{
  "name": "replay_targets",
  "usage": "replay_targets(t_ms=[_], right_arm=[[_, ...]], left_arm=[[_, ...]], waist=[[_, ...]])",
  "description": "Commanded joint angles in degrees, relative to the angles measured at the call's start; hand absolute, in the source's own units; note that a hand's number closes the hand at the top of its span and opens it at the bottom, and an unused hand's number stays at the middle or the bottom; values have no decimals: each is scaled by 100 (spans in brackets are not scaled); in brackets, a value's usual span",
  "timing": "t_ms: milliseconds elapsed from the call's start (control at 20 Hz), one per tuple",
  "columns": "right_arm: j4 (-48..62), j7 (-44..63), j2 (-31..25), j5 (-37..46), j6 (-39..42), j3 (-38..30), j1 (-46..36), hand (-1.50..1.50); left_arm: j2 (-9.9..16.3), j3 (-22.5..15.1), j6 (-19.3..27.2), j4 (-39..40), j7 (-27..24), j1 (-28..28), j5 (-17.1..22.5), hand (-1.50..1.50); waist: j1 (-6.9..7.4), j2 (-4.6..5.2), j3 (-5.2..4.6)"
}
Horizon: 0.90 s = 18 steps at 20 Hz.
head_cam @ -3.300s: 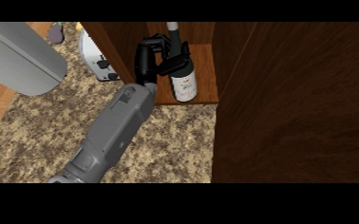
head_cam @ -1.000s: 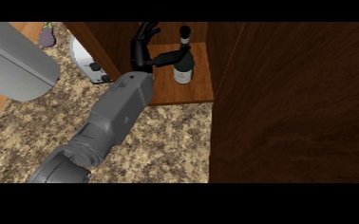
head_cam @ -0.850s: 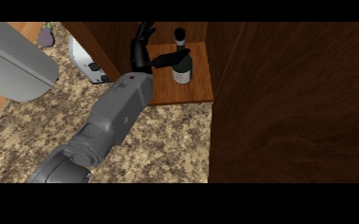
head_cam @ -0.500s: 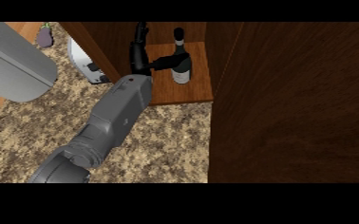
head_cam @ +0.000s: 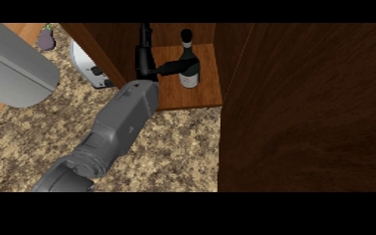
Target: Pick up the wine, place it into the cabinet and close the cabinet
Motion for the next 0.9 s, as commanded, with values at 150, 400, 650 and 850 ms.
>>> replay_targets(t_ms=[150, 400, 650, 850], right_arm=[[-146, 136, -173, -363, 43, -329, -73, -150], [-136, -112, 87, 21, -11, 40, 113, -150], [-355, 149, -29, -187, -33, -44, 72, -150], [-316, 2, 155, 91, -59, 288, 285, -150]], left_arm=[[6, 30, -543, 65, -226, 308, 15, -150], [6, -29, -797, 33, -115, 290, -81, -150], [6, -91, -946, 57, -186, 403, 41, -150], [6, -29, -1002, -66, -51, 223, 331, -150]], waist=[[43, 24, -26], [178, -18, -25], [89, -25, -26], [30, -30, -25]])
